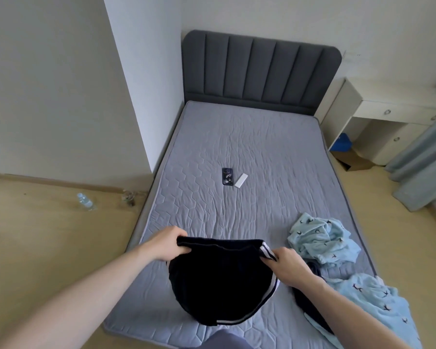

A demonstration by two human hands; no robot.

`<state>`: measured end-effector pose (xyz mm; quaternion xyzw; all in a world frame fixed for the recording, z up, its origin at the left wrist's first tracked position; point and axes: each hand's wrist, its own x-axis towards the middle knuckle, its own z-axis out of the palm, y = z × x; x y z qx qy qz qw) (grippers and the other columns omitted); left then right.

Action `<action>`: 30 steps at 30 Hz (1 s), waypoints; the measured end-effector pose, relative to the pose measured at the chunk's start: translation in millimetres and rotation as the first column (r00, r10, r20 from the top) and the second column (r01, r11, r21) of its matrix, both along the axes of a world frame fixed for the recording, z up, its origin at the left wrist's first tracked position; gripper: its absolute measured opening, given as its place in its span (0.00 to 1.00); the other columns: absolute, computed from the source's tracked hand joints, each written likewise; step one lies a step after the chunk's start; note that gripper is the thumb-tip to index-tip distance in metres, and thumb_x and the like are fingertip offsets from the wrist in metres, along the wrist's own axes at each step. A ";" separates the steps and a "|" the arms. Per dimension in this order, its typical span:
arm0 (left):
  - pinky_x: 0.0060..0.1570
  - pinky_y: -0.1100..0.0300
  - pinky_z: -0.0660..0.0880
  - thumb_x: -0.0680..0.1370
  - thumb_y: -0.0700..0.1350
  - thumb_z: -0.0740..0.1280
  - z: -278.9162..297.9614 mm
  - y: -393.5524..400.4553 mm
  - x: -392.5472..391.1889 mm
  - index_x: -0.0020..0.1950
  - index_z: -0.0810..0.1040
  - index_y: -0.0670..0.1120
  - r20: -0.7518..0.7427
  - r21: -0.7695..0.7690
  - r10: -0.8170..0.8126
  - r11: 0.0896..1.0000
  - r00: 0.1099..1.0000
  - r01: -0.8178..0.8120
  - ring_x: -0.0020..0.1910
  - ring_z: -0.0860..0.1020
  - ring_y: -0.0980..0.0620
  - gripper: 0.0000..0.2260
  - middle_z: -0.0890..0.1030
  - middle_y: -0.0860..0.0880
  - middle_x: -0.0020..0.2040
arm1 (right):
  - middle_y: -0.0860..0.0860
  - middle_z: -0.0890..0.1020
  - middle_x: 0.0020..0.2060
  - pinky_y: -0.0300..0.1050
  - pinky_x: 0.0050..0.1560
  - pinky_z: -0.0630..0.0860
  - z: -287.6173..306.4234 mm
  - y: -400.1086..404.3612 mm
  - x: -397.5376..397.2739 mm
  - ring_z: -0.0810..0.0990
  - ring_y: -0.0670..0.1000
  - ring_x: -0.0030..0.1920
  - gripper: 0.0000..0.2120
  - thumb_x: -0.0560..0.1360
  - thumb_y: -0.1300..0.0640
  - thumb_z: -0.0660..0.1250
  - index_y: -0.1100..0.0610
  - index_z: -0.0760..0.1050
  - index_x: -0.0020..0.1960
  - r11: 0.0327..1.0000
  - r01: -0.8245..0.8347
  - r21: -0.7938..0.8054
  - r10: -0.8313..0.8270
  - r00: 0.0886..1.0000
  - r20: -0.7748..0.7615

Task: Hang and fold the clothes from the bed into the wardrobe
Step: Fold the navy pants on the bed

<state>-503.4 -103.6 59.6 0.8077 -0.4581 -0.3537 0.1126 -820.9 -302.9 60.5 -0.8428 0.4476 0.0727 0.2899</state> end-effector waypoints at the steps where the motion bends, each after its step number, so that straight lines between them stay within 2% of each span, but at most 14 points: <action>1: 0.36 0.58 0.70 0.75 0.57 0.74 10.9 -14.7 8.2 0.39 0.79 0.49 0.005 -0.034 0.027 0.999 1.000 -0.027 0.38 0.81 0.50 0.13 0.82 0.51 0.36 | 0.47 0.68 0.23 0.45 0.29 0.63 9.3 -12.3 11.7 0.66 0.48 0.25 0.28 0.78 0.38 0.67 0.55 0.63 0.31 1.000 0.008 -0.015 -0.007 1.000 0.002; 4: 0.38 0.58 0.72 0.75 0.55 0.76 58.1 -63.4 37.2 0.40 0.81 0.50 0.030 -0.173 0.138 0.976 0.990 -0.131 0.40 0.81 0.50 0.11 0.83 0.51 0.38 | 0.48 0.73 0.25 0.45 0.30 0.67 51.8 -58.5 49.9 0.72 0.50 0.27 0.24 0.81 0.45 0.67 0.54 0.66 0.32 0.997 0.056 -0.050 -0.053 0.997 0.064; 6: 0.39 0.58 0.73 0.76 0.54 0.76 99.1 -94.9 56.3 0.42 0.81 0.50 0.039 -0.300 0.214 0.934 0.976 -0.193 0.40 0.81 0.48 0.10 0.83 0.50 0.39 | 0.54 0.79 0.26 0.47 0.32 0.75 89.1 -91.7 75.8 0.81 0.54 0.28 0.19 0.81 0.53 0.68 0.56 0.69 0.34 0.993 0.111 -0.049 -0.102 0.984 0.148; 8: 0.39 0.58 0.73 0.76 0.53 0.75 145.7 -123.4 71.9 0.43 0.81 0.48 0.074 -0.453 0.272 0.866 0.960 -0.210 0.40 0.80 0.49 0.10 0.82 0.51 0.38 | 0.60 0.82 0.32 0.47 0.34 0.76 129.0 -121.3 99.7 0.85 0.57 0.34 0.14 0.79 0.58 0.69 0.58 0.72 0.36 0.985 0.158 -0.071 -0.138 0.963 0.232; 10: 0.38 0.62 0.72 0.76 0.52 0.75 196.3 -146.4 82.5 0.40 0.79 0.50 0.083 -0.598 0.321 0.774 0.943 -0.210 0.39 0.78 0.54 0.09 0.80 0.53 0.38 | 0.57 0.80 0.34 0.45 0.34 0.73 169.0 -145.5 120.6 0.82 0.57 0.37 0.12 0.78 0.60 0.70 0.58 0.74 0.37 0.975 0.205 -0.090 -0.162 0.923 0.348; 12: 0.37 0.69 0.68 0.76 0.52 0.75 245.8 -163.3 89.7 0.42 0.80 0.53 0.102 -0.713 0.364 0.676 0.926 -0.187 0.40 0.76 0.59 0.07 0.80 0.56 0.39 | 0.51 0.78 0.32 0.43 0.32 0.69 208.7 -162.1 136.8 0.76 0.53 0.35 0.13 0.80 0.58 0.68 0.53 0.76 0.36 0.965 0.246 -0.092 -0.171 0.854 0.492; 15: 0.37 0.76 0.65 0.74 0.51 0.76 310.0 -174.7 96.1 0.45 0.82 0.54 0.149 -0.829 0.406 0.548 0.902 -0.110 0.41 0.77 0.56 0.05 0.80 0.59 0.40 | 0.42 0.72 0.25 0.42 0.31 0.64 266.2 -175.1 148.5 0.68 0.47 0.30 0.18 0.80 0.53 0.67 0.46 0.72 0.31 0.950 0.283 -0.131 -0.135 0.752 0.645; 17: 0.40 0.73 0.69 0.74 0.50 0.76 343.5 -174.5 96.6 0.45 0.82 0.54 0.199 -0.870 0.405 0.493 0.893 -0.029 0.43 0.78 0.54 0.04 0.81 0.59 0.40 | 0.40 0.69 0.22 0.38 0.29 0.64 297.5 -176.8 148.8 0.66 0.43 0.26 0.21 0.79 0.52 0.67 0.42 0.71 0.28 0.942 0.299 -0.153 -0.102 0.688 0.719; 19: 0.49 0.62 0.76 0.74 0.50 0.76 365.7 -171.7 95.2 0.48 0.85 0.52 0.260 -0.884 0.397 0.464 0.880 0.052 0.47 0.80 0.51 0.05 0.84 0.56 0.44 | 0.38 0.70 0.21 0.31 0.24 0.62 318.4 -174.3 145.5 0.67 0.41 0.24 0.22 0.79 0.52 0.67 0.38 0.71 0.28 0.937 0.297 -0.184 -0.051 0.636 0.770; 21: 0.52 0.56 0.77 0.75 0.50 0.76 376.1 -166.5 91.2 0.51 0.86 0.51 0.305 -0.885 0.395 0.453 0.867 0.105 0.49 0.81 0.49 0.07 0.85 0.55 0.45 | 0.38 0.70 0.22 0.29 0.23 0.60 326.6 -170.2 140.7 0.67 0.41 0.23 0.21 0.79 0.51 0.67 0.38 0.70 0.29 0.939 0.280 -0.198 -0.010 0.599 0.801; 25: 0.47 0.59 0.75 0.74 0.51 0.77 357.5 -150.1 76.2 0.48 0.88 0.53 0.369 -0.856 0.344 0.489 0.863 0.171 0.44 0.80 0.54 0.05 0.83 0.60 0.41 | 0.41 0.71 0.26 0.35 0.28 0.62 296.7 -168.6 126.0 0.65 0.41 0.26 0.15 0.82 0.49 0.64 0.45 0.71 0.36 0.947 0.243 -0.210 0.028 0.590 0.807; 27: 0.46 0.60 0.71 0.73 0.54 0.76 324.2 -140.8 71.1 0.48 0.88 0.55 0.411 -0.820 0.307 0.535 0.858 0.202 0.44 0.78 0.55 0.06 0.81 0.62 0.39 | 0.44 0.74 0.30 0.40 0.31 0.64 257.8 -167.8 115.6 0.67 0.41 0.30 0.11 0.83 0.53 0.62 0.51 0.74 0.43 0.955 0.201 -0.217 0.047 0.622 0.782; 29: 0.43 0.62 0.69 0.72 0.56 0.75 273.6 -130.9 65.8 0.48 0.88 0.56 0.432 -0.778 0.263 0.592 0.863 0.210 0.44 0.75 0.55 0.08 0.80 0.62 0.38 | 0.40 0.78 0.34 0.35 0.32 0.66 207.1 -161.6 102.1 0.72 0.40 0.33 0.10 0.82 0.61 0.62 0.49 0.78 0.47 0.971 0.135 -0.198 0.059 0.667 0.743; 30: 0.42 0.63 0.69 0.72 0.56 0.76 242.1 -125.5 63.1 0.47 0.88 0.57 0.424 -0.752 0.235 0.629 0.875 0.196 0.43 0.74 0.57 0.07 0.79 0.63 0.38 | 0.37 0.80 0.38 0.32 0.35 0.68 178.0 -157.6 94.7 0.75 0.39 0.35 0.14 0.81 0.64 0.62 0.47 0.80 0.52 0.977 0.099 -0.188 0.065 0.704 0.707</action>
